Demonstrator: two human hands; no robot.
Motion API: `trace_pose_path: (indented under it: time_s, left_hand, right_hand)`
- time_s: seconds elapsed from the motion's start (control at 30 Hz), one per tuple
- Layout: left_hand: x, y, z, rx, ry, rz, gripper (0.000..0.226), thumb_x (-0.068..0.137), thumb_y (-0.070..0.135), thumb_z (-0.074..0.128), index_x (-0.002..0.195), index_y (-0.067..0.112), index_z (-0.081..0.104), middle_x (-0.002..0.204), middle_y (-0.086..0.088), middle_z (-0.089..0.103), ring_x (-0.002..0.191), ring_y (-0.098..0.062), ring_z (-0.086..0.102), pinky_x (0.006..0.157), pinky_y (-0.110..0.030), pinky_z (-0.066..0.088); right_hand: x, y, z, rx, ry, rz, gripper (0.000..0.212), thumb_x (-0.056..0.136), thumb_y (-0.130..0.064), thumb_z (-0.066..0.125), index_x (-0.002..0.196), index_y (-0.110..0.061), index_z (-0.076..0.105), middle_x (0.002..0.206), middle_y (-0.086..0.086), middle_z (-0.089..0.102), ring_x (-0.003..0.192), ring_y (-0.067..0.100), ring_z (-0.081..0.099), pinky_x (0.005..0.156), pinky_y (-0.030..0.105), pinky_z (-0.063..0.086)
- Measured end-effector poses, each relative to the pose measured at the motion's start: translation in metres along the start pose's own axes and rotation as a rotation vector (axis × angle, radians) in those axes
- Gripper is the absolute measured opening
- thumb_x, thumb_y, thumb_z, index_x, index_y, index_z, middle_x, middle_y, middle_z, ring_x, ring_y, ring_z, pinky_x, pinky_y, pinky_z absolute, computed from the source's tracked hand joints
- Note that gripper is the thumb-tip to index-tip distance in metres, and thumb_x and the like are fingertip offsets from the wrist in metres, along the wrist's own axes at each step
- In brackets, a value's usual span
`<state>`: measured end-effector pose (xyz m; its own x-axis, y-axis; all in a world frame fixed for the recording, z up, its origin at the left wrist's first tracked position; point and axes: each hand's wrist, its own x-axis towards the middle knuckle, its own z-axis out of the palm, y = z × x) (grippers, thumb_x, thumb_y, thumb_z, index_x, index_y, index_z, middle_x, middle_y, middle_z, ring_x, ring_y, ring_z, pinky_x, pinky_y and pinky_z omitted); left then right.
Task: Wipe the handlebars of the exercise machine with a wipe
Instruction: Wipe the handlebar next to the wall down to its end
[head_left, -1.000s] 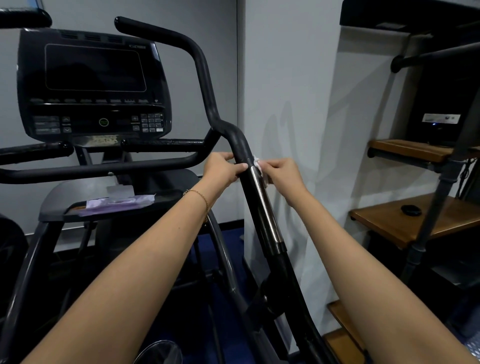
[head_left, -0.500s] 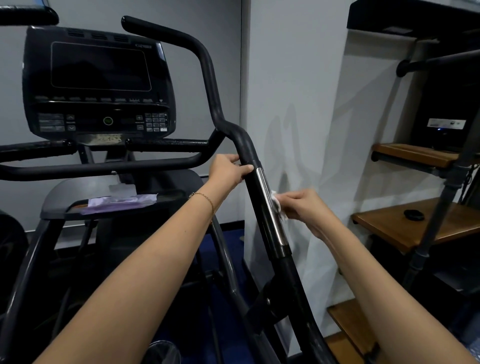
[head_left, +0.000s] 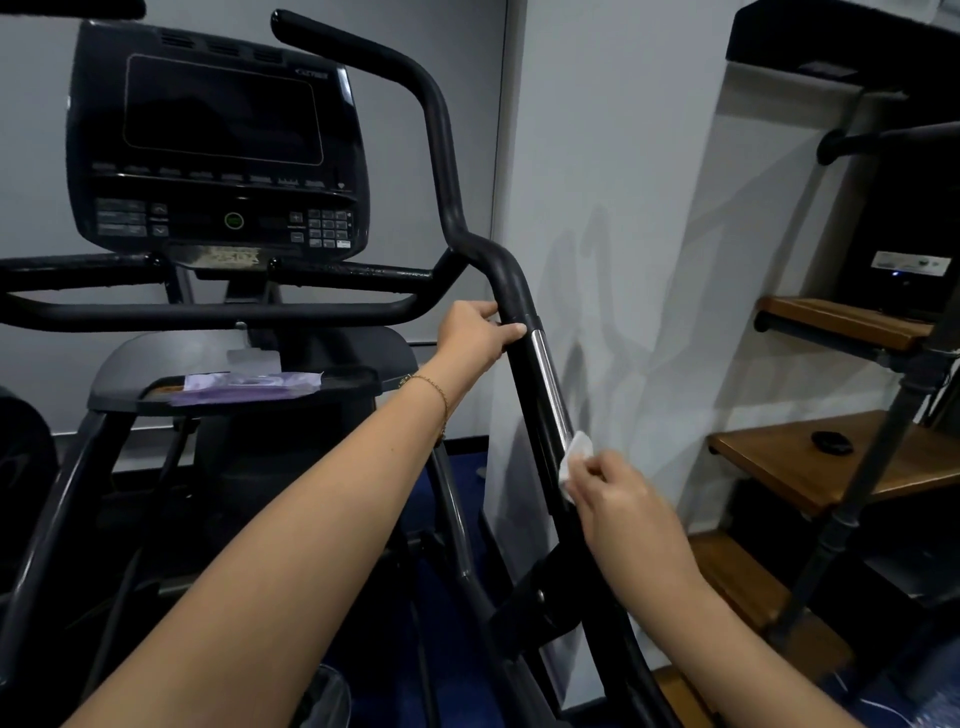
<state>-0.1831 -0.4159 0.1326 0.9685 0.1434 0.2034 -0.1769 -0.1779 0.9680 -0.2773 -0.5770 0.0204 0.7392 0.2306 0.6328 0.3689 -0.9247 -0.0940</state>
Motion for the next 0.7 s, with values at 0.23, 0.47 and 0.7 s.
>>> trace_pose_path:
  time_s: [0.23,0.47,0.7]
  left_hand:
    - [-0.001,0.002,0.0,0.009,0.008,-0.019,0.058,0.083,0.006,0.069,0.136,0.004,0.046,0.108,-0.013,0.063,0.103,-0.028,0.063,0.094,-0.039,0.051]
    - [-0.018,0.0,-0.012,-0.238,0.057,-0.062,0.036,0.092,0.001,0.055,0.127,-0.002,0.049,0.077,-0.003,0.052,0.06,-0.011,0.048,0.06,-0.019,0.049]
    - [-0.044,0.006,-0.023,-0.358,-0.299,-0.118,0.028,0.092,0.027,0.058,0.102,0.002,0.064,0.085,-0.008,0.066,0.072,-0.016,0.065,0.067,-0.021,0.057]
  right_hand:
    - [0.077,-0.015,-0.001,-0.04,0.147,-0.079,0.022,0.071,0.0,0.074,0.09,-0.003,0.064,0.08,0.009,0.055,0.064,0.028,0.056,0.044,0.025,0.03]
    - [0.055,-0.006,0.003,0.007,0.201,-0.2,0.026,0.063,-0.005,0.082,0.086,-0.005,0.07,0.073,0.007,0.058,0.058,0.026,0.057,0.038,0.024,0.034]
    - [0.087,-0.007,-0.037,0.466,0.22,-0.04,0.016,0.082,-0.009,0.068,0.098,-0.009,0.068,0.086,-0.003,0.061,0.075,0.014,0.058,0.07,0.02,0.043]
